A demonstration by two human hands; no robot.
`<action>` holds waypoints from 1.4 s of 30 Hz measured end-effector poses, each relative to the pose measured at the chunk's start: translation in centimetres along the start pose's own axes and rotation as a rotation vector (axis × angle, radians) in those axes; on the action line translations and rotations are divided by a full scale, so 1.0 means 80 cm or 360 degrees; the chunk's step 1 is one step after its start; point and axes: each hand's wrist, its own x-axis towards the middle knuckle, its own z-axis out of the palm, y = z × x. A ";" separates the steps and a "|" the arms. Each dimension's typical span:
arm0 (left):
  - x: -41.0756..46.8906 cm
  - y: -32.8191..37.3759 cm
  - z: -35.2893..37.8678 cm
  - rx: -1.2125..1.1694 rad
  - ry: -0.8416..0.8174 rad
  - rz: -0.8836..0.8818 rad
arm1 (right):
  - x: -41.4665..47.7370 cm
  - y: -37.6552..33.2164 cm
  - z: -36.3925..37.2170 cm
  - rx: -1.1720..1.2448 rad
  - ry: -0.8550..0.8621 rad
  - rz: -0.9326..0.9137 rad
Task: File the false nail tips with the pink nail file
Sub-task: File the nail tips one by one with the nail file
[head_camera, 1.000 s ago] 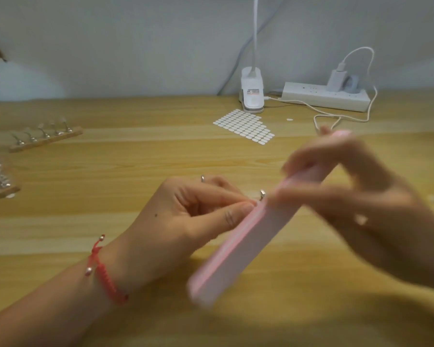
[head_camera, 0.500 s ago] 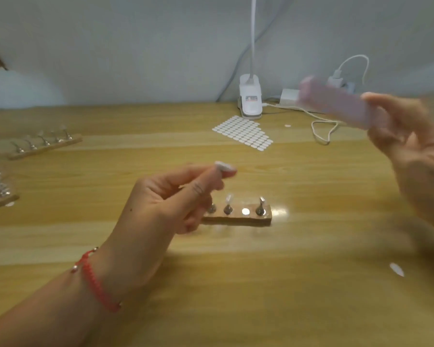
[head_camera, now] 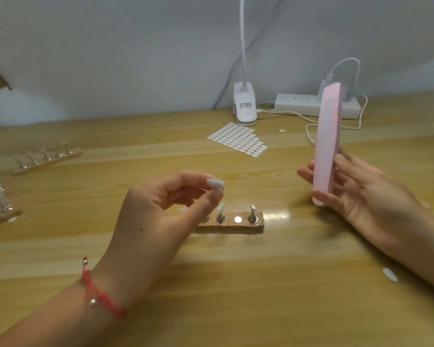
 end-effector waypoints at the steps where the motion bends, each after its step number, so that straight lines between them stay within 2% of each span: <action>1: 0.000 -0.001 0.002 0.0134 -0.0029 0.0065 | 0.000 0.001 0.000 -0.0004 -0.0004 0.0026; 4: 0.005 -0.001 0.007 0.0498 -0.0117 0.0213 | 0.001 0.001 0.000 -0.0040 -0.0015 0.0053; 9: 0.018 -0.005 0.015 0.0797 -0.0241 0.0278 | 0.001 0.001 0.000 -0.0050 -0.0039 0.0085; 24: 0.033 -0.008 0.029 0.1309 -0.0533 0.0464 | -0.002 -0.002 0.002 -0.0068 -0.0033 0.0152; 32: 0.037 -0.003 0.039 0.1274 -0.0480 0.0703 | -0.002 0.000 0.004 -0.0134 -0.0051 0.0145; 35: 0.031 0.000 0.036 0.0915 -0.0288 0.0768 | -0.005 0.000 0.005 -0.0184 -0.0083 0.0090; 39: 0.015 -0.001 0.028 0.0513 -0.0187 0.0569 | -0.008 0.004 0.008 -0.0358 -0.0185 -0.0026; 42: -0.005 -0.007 0.019 0.0347 -0.0242 0.0406 | -0.014 0.007 0.011 -0.0543 -0.0289 -0.0145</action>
